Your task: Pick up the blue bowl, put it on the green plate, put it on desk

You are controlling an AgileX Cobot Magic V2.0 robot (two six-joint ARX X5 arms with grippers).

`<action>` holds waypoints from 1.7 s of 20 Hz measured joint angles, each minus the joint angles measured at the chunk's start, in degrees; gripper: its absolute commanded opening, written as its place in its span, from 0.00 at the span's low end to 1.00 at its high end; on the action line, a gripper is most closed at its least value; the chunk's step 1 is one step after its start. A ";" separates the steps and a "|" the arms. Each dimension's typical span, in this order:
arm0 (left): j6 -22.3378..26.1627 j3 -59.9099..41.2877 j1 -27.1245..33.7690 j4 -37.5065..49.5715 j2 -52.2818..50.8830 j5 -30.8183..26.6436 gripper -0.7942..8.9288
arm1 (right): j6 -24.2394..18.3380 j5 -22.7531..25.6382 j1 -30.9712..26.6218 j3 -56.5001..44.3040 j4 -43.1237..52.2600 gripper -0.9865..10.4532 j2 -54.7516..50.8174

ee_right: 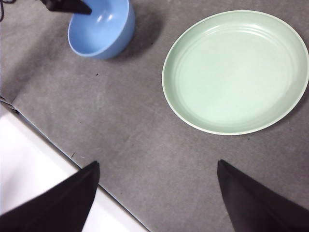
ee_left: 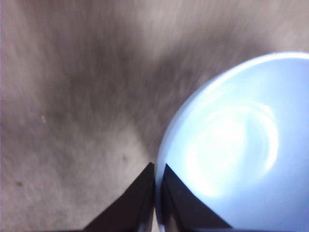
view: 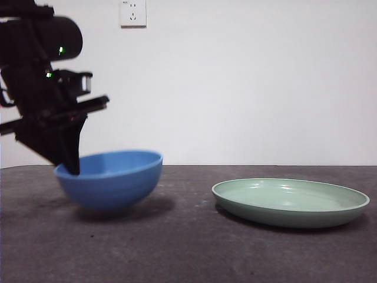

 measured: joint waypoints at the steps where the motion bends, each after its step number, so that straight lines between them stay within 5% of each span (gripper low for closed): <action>1: -0.28 0.96 -0.48 -0.70 -0.92 0.00 0.09 | 0.00 0.00 0.00 0.00 0.00 0.43 0.00; 12: -1.92 17.99 -15.69 -2.64 -1.81 0.11 0.09 | 0.66 0.00 0.00 0.00 0.00 0.43 -0.33; 19: -2.95 27.45 -20.83 -2.99 12.26 -0.02 0.09 | 2.32 0.00 0.00 0.00 -0.11 0.43 -4.39; 28: -2.93 35.30 -23.26 -2.43 27.85 -2.51 0.09 | 3.61 1.20 0.00 0.00 -2.32 0.43 -6.88; 34: -2.93 35.80 -23.93 -1.49 28.83 -2.51 0.09 | 3.61 1.51 0.00 0.00 -2.38 0.43 -6.88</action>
